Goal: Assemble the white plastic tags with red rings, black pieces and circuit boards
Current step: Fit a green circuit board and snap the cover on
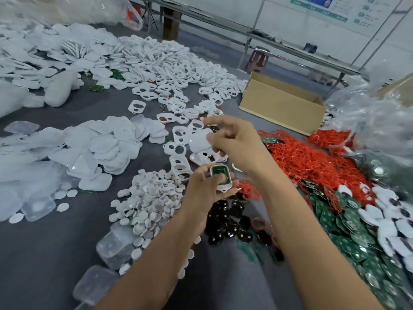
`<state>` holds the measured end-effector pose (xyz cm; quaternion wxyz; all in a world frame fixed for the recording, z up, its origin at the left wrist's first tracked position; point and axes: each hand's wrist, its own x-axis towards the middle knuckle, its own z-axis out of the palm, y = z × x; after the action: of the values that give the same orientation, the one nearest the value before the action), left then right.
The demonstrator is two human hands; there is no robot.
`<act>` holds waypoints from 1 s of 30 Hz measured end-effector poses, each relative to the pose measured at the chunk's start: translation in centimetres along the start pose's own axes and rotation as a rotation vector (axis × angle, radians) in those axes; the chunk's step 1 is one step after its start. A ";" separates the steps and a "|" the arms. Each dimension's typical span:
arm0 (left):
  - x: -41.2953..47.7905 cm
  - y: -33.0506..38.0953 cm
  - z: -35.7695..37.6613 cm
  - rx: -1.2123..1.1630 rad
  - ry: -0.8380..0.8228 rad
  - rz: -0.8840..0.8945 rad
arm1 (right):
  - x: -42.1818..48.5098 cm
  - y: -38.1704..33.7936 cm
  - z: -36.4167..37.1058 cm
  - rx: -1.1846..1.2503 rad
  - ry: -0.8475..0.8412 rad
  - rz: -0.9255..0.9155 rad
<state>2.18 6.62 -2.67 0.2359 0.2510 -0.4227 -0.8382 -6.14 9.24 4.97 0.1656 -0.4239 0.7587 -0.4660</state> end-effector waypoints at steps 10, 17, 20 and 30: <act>0.3 0.0 0.6 -0.021 0.089 0.046 | -6.8 6.2 0.0 0.461 0.272 0.179; 0.7 -0.5 0.2 0.056 0.128 0.088 | -6.5 6.8 0.6 0.147 0.234 0.073; 0.7 -0.5 0.0 0.046 0.108 0.079 | -6.4 7.0 0.4 0.101 0.213 0.075; 0.3 0.1 0.0 0.027 0.080 -0.002 | -6.8 6.6 0.0 -0.117 0.292 -0.299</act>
<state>1.96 6.37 -2.70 0.2485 0.2880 -0.4241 -0.8219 -5.36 16.06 -1.57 -0.0418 -0.4686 0.7291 -0.4971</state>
